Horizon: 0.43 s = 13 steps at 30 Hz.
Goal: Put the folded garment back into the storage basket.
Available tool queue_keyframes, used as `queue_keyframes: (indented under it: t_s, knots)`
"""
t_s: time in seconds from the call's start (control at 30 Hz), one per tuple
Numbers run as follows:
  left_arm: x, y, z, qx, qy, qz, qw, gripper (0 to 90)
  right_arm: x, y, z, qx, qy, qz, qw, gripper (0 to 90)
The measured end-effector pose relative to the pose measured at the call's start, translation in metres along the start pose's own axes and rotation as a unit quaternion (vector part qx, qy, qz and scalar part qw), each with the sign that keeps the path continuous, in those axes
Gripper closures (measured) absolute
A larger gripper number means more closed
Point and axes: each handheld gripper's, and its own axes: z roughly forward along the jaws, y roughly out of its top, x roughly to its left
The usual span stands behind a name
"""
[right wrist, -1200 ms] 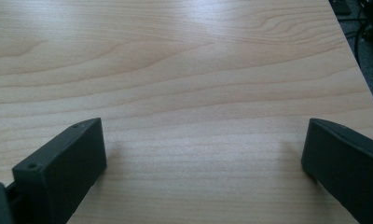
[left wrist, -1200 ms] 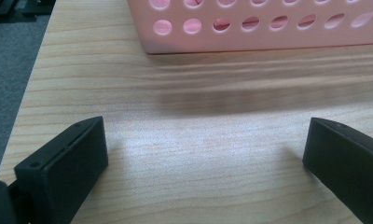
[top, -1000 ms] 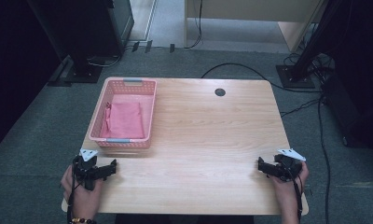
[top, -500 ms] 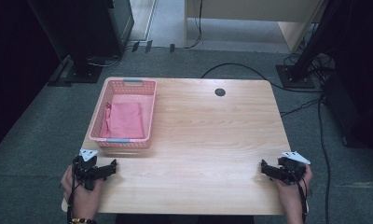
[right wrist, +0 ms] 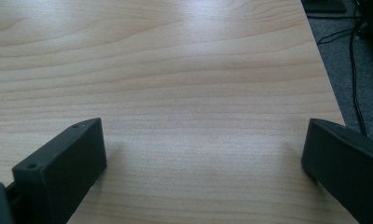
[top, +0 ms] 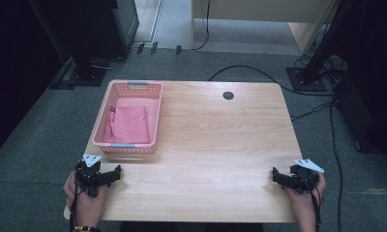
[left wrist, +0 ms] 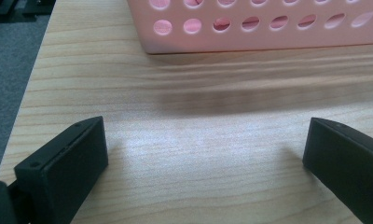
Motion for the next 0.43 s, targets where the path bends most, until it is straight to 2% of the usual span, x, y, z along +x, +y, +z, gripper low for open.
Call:
queue_keyframes:
  t_s: [0.43]
  knots:
    - [-0.0001,0.0,0.0001,0.0,0.0,-0.001,1.0,0.0,0.0008,0.0,-0.0001,0.0,-0.002,0.002,1.0,0.0]
